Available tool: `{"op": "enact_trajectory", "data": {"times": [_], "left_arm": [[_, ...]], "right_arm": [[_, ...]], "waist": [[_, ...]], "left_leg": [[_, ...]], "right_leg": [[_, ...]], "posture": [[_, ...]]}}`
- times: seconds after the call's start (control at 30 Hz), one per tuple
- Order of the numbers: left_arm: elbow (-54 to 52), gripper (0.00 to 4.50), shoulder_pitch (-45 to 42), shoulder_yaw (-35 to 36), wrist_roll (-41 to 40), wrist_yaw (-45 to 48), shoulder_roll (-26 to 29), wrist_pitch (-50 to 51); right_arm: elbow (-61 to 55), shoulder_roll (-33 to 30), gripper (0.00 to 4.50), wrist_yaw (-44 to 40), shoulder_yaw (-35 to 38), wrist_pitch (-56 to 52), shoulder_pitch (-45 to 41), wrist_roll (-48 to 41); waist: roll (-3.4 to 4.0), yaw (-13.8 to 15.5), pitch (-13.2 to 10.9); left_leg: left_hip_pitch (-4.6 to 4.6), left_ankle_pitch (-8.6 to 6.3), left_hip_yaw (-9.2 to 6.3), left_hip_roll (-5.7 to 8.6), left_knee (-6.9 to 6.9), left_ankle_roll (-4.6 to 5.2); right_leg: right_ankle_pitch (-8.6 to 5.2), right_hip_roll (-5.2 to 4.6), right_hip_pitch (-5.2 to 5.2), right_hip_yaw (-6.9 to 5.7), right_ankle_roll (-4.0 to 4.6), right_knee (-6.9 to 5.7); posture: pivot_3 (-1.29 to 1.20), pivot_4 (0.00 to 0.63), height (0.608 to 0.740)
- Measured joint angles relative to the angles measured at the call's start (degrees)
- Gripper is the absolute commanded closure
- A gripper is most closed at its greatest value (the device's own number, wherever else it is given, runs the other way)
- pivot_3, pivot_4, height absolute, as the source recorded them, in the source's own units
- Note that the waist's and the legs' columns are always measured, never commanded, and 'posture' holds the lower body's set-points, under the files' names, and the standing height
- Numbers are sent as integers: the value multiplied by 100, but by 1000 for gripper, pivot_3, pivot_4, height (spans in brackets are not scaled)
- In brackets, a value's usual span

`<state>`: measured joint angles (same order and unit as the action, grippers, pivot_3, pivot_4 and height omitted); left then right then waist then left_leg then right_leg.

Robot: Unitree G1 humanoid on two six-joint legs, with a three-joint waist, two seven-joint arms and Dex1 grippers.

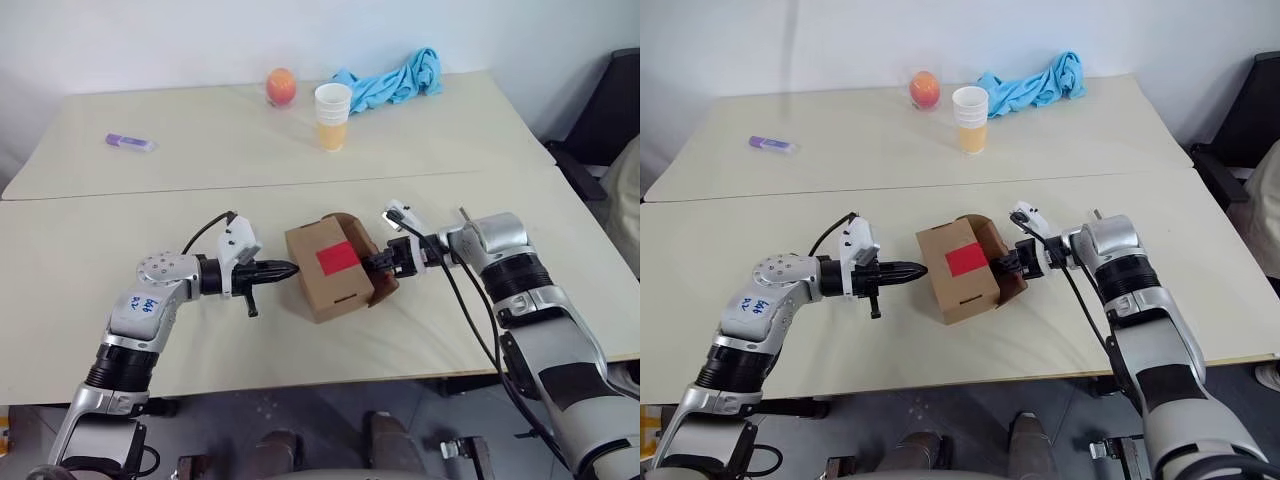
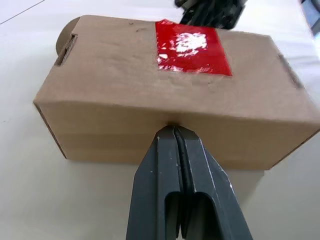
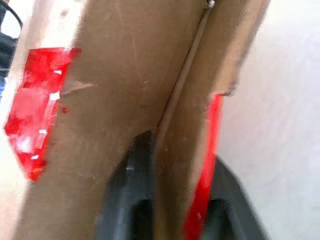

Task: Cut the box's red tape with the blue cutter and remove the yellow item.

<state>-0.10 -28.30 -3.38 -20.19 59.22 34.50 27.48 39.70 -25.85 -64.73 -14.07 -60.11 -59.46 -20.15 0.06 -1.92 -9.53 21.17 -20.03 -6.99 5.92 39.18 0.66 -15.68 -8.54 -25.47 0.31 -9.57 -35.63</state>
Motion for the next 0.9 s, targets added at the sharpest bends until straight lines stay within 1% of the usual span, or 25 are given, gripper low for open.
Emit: {"op": "enact_trajectory", "data": {"times": [0.1,0.2,0.33,0.43,0.53,0.7,0.77,0.83,0.87,0.9], "left_arm": [[-181,4500,-74,236,-377,364,354,264],[-275,4500,-249,418,-691,533,397,390],[-380,4500,-527,297,-724,335,-21,350],[-177,4500,-571,-18,-334,27,-260,68],[122,4500,-575,-345,70,-152,-377,-160],[442,4500,-589,-737,524,-454,-802,-456],[692,4500,-597,-750,682,-718,-1204,-761],[782,4500,-584,-668,589,-883,-1619,-829],[749,4500,-582,-616,460,-890,-1766,-826],[699,4500,-582,-600,386,-832,-1783,-820]], "right_arm": [[-2,-1,4471,-6,-8,-5,-11,76],[-38,-43,4471,-8,-9,-73,-8,120],[-160,-58,4471,51,-23,-149,-7,178],[-280,-118,4471,170,-3,-244,-12,209],[-393,-276,4471,323,54,-349,-16,248],[-754,-568,4471,543,92,-688,-39,305],[-999,-738,4471,628,94,-932,-42,304],[-1260,-929,4471,726,101,-1176,-48,306],[-1395,-974,4471,773,109,-1283,-48,305],[-1518,-988,4471,825,110,-1370,-48,304]], "waist": [[0,9,0],[0,31,0],[0,32,0],[0,30,0],[0,32,0],[0,44,-1],[2,64,-2],[1,79,-2],[1,80,-3],[1,72,-2]], "left_leg": [[0,0,-2,2,0,0],[2,1,-4,5,3,1],[4,1,-6,10,3,2],[4,1,-6,8,-1,2],[5,1,-6,9,-1,2],[10,1,-6,11,2,3],[14,2,-7,14,3,4],[20,1,-7,15,3,5],[22,0,-7,13,3,5],[22,0,-7,11,1,5]], "right_leg": [[0,-2,0,-1,0,-1],[2,-4,2,-1,3,0],[3,-5,2,-1,2,1],[3,-4,0,-3,2,2],[3,-4,-1,-3,2,3],[3,-5,-1,-3,1,5],[4,-8,-2,-5,1,6],[4,-9,-7,-5,0,9],[4,-9,-9,-5,0,9],[4,-8,-10,-6,0,9]], "posture": [[0,150,740],[0,150,740],[0,150,740],[0,150,740],[0,150,740],[0,150,740],[0,150,740],[0,150,740],[0,150,740],[0,150,740]]}}
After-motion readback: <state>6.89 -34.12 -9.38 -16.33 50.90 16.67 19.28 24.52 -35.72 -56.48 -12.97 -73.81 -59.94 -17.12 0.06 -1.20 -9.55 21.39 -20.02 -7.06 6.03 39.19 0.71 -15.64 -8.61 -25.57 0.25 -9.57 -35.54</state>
